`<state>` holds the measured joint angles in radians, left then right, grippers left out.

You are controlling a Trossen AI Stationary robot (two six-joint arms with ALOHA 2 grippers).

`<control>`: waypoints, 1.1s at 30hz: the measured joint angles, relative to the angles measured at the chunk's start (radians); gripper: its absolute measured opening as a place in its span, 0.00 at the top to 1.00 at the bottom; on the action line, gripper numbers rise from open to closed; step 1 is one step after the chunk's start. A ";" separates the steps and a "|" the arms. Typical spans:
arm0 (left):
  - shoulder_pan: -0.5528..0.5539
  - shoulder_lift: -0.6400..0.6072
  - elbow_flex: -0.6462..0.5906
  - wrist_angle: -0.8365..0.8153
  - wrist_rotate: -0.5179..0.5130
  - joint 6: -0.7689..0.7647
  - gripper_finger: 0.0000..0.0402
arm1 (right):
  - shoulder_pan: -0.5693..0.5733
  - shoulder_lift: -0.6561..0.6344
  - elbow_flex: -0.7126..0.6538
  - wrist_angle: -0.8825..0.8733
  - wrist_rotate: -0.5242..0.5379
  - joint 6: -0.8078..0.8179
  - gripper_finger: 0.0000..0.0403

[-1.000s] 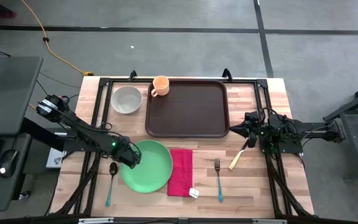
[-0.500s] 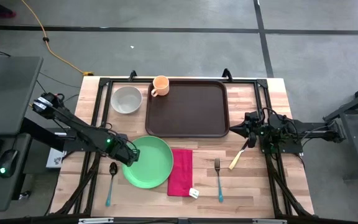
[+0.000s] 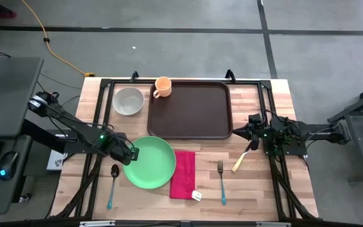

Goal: Set up tray
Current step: Put the green plate on the brown tray to the bottom of the yellow cup

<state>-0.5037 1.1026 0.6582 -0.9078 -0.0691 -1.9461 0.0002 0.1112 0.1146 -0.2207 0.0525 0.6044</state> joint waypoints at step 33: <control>0.000 -0.211 0.025 0.019 0.025 0.034 0.97 | 0.000 0.000 0.000 0.008 0.004 -0.220 1.00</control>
<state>-0.5041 0.8913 0.6833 -0.8892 -0.0442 -1.9116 0.0006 0.1112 0.1146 -0.2123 0.0561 0.3840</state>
